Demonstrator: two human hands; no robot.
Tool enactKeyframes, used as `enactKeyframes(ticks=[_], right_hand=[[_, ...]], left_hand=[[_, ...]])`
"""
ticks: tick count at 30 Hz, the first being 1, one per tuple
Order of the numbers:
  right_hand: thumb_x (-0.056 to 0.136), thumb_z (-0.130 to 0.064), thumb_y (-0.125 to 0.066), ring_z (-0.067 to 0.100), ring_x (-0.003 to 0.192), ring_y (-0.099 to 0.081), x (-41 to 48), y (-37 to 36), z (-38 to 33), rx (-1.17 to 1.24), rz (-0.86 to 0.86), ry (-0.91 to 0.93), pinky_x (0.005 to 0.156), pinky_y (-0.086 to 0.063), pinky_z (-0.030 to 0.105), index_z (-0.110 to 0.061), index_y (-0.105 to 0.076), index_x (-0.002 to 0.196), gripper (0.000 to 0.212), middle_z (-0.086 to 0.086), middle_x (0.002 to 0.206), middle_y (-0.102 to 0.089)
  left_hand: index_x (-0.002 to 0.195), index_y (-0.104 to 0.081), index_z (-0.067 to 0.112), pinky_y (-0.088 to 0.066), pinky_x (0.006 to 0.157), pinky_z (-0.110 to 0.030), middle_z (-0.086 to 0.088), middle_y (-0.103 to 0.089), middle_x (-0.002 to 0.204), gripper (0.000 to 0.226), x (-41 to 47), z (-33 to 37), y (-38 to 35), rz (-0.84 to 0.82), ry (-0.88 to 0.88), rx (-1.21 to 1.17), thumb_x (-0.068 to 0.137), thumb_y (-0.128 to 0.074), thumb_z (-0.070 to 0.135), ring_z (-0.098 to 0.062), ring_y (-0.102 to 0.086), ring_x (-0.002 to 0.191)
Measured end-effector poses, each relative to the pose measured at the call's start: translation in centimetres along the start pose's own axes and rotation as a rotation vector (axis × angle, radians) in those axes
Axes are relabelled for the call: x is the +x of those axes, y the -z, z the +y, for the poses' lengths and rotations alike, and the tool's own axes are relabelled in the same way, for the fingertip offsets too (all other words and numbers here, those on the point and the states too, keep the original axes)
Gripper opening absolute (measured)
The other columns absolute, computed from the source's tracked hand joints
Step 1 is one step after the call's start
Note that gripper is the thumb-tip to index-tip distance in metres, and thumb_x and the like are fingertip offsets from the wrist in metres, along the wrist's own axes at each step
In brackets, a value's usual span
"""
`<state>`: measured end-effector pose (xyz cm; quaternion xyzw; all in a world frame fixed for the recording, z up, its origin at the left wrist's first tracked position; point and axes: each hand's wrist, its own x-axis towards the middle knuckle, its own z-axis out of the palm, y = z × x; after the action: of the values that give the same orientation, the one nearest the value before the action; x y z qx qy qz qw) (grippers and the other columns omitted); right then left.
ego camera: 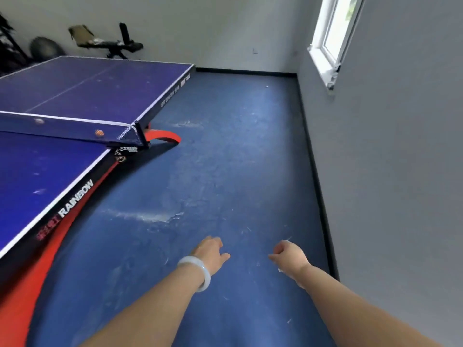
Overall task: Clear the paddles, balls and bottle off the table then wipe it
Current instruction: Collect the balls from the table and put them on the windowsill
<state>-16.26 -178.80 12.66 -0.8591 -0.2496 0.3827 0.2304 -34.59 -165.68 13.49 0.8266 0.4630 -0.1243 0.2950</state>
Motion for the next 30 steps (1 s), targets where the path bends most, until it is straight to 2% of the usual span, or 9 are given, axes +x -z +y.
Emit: enactKeyframes(ticks=[4,6,8,10,12,16,19,26,30], right_hand=[[0.089,-0.011,-0.061,0.022,0.073,-0.046,5.0,-1.4,-5.0,-0.112,-0.046,0.059,0.065,-0.04,0.03,-0.014,-0.043,0.078,0.021,0.007,0.082,-0.045],[0.09,-0.015,-0.063,0.023,0.082,-0.051,8.4,-1.7,-7.6,-0.162,-0.071,0.093,0.072,-0.045,0.031,-0.008,-0.056,0.097,0.012,0.007,0.093,-0.051],[0.091,-0.02,-0.065,0.024,0.092,-0.056,12.1,-2.0,-10.4,-0.215,-0.103,0.13,0.08,-0.048,0.031,-0.006,-0.058,0.116,0.03,0.008,0.105,-0.057],[0.09,-0.022,-0.067,0.024,0.09,-0.058,15.9,-2.1,-13.5,-0.21,-0.135,0.172,0.078,-0.049,0.031,-0.006,-0.057,0.12,0.035,0.007,0.108,-0.058],[0.089,-0.022,-0.068,0.024,0.083,-0.055,19.7,-2.0,-16.8,-0.177,-0.157,0.207,0.074,-0.049,0.031,-0.007,-0.058,0.118,0.034,0.006,0.104,-0.057],[0.087,-0.022,-0.072,0.023,0.084,-0.056,26.0,-2.2,-23.9,-0.174,-0.213,0.269,0.085,-0.053,0.038,-0.01,-0.059,0.11,0.029,0.006,0.101,-0.057],[0.085,-0.02,-0.073,0.023,0.085,-0.057,30.3,-2.7,-28.8,-0.154,-0.261,0.308,0.086,-0.054,0.042,-0.012,-0.059,0.105,0.025,0.007,0.098,-0.058],[0.083,-0.02,-0.075,0.021,0.084,-0.057,38.5,-5.9,-38.0,-0.22,-0.331,0.348,0.083,-0.055,0.04,-0.012,-0.061,0.108,0.029,0.005,0.096,-0.056],[0.083,-0.02,-0.075,0.021,0.084,-0.058,43.6,-7.3,-43.5,-0.23,-0.322,0.351,0.081,-0.055,0.039,-0.012,-0.061,0.108,0.029,0.005,0.098,-0.056]], left_hand=[[0.134,-0.048,0.013,-0.045,0.1,-0.037,-0.003,-0.044,0.14,0.041,3.4,-2.6,3.6,0.023,0.057,-0.05,0.1,-0.05,0.036,-0.024,-0.053,0.118],[0.134,-0.048,0.013,-0.044,0.101,-0.037,-0.004,-0.043,0.14,0.042,5.6,-3.5,5.2,0.036,0.081,-0.053,0.1,-0.049,0.037,-0.025,-0.052,0.12],[0.134,-0.048,0.012,-0.043,0.102,-0.037,-0.005,-0.043,0.141,0.042,8.3,-4.4,6.9,0.052,0.116,-0.063,0.1,-0.05,0.037,-0.025,-0.051,0.122],[0.136,-0.048,0.012,-0.043,0.101,-0.035,-0.005,-0.043,0.141,0.043,11.3,-5.1,8.9,0.076,0.149,-0.082,0.1,-0.05,0.037,-0.024,-0.051,0.122],[0.134,-0.048,0.012,-0.044,0.099,-0.034,-0.006,-0.044,0.14,0.043,14.3,-5.6,11.0,0.103,0.191,-0.108,0.1,-0.051,0.037,-0.024,-0.052,0.12],[0.131,-0.05,0.012,-0.04,0.104,-0.035,-0.006,-0.046,0.14,0.043,19.6,-6.6,15.3,0.153,0.267,-0.148,0.098,-0.054,0.039,-0.024,-0.05,0.124],[0.129,-0.052,0.013,-0.04,0.105,-0.036,-0.005,-0.049,0.137,0.041,23.1,-7.3,17.8,0.19,0.317,-0.203,0.097,-0.055,0.039,-0.023,-0.05,0.124],[0.124,-0.053,0.013,-0.039,0.101,-0.032,-0.005,-0.05,0.132,0.037,31.8,-10.2,23.1,0.212,0.377,-0.271,0.096,-0.056,0.038,-0.024,-0.051,0.12],[0.129,-0.051,0.015,-0.04,0.1,-0.031,-0.003,-0.047,0.134,0.039,38.1,-12.4,27.2,0.233,0.333,-0.295,0.097,-0.055,0.037,-0.022,-0.051,0.12]])
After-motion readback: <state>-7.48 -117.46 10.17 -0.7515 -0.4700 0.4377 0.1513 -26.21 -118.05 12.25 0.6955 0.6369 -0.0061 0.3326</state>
